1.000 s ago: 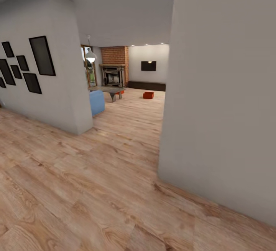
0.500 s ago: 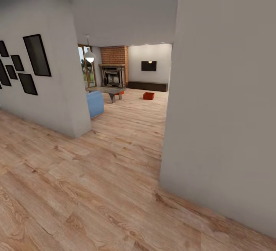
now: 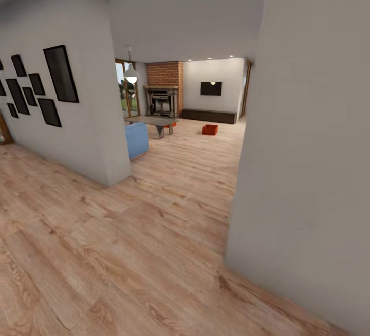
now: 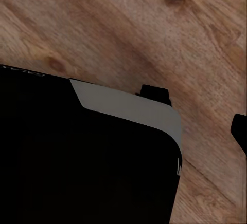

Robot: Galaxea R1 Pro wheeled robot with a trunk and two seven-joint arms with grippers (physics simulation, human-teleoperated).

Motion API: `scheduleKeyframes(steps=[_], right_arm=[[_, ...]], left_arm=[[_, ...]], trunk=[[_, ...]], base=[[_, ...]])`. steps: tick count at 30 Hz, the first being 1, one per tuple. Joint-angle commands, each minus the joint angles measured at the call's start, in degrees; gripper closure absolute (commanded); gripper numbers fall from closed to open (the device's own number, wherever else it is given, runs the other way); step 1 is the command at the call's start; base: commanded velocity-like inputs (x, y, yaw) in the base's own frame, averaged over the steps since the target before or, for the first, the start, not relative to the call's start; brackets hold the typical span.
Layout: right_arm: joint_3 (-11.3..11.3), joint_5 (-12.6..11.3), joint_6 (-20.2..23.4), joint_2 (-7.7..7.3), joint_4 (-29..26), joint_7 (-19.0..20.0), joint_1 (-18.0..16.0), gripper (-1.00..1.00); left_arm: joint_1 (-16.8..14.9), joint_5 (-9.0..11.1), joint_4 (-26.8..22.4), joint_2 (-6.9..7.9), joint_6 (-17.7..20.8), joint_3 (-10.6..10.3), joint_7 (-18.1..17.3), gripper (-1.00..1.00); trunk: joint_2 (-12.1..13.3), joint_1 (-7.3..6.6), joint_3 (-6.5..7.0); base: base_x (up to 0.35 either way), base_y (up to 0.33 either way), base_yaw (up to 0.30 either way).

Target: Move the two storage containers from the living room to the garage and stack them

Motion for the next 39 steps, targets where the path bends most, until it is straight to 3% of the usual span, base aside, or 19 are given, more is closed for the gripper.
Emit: scheduleKeyframes(steps=[1, 25, 39], right_arm=[[0.39, -0.61, -0.35, 0.04, 0.18, 0.29, -0.06, -1.0], [0.39, -0.69, -0.55, 0.05, 0.18, 0.0, -0.06, -1.0], [0.39, -0.6, -0.64, -0.1, 0.18, 0.14, -0.06, -1.0]], left_arm=[[-0.01, 0.13, -0.01, 0.0, -0.14, 0.04, 0.02, -1.0], [-0.01, 0.13, -0.01, 0.0, -0.14, 0.04, 0.02, -1.0], [-0.01, 0.13, 0.01, 0.0, -0.14, 0.04, 0.02, -1.0]], trunk=[[-0.02, 0.03, -0.05], [-0.02, 0.03, -0.05], [-0.02, 0.03, -0.05]], base=[[0.322, 0.0, 0.276], [0.322, 0.0, 0.277], [0.322, 0.0, 0.016]])
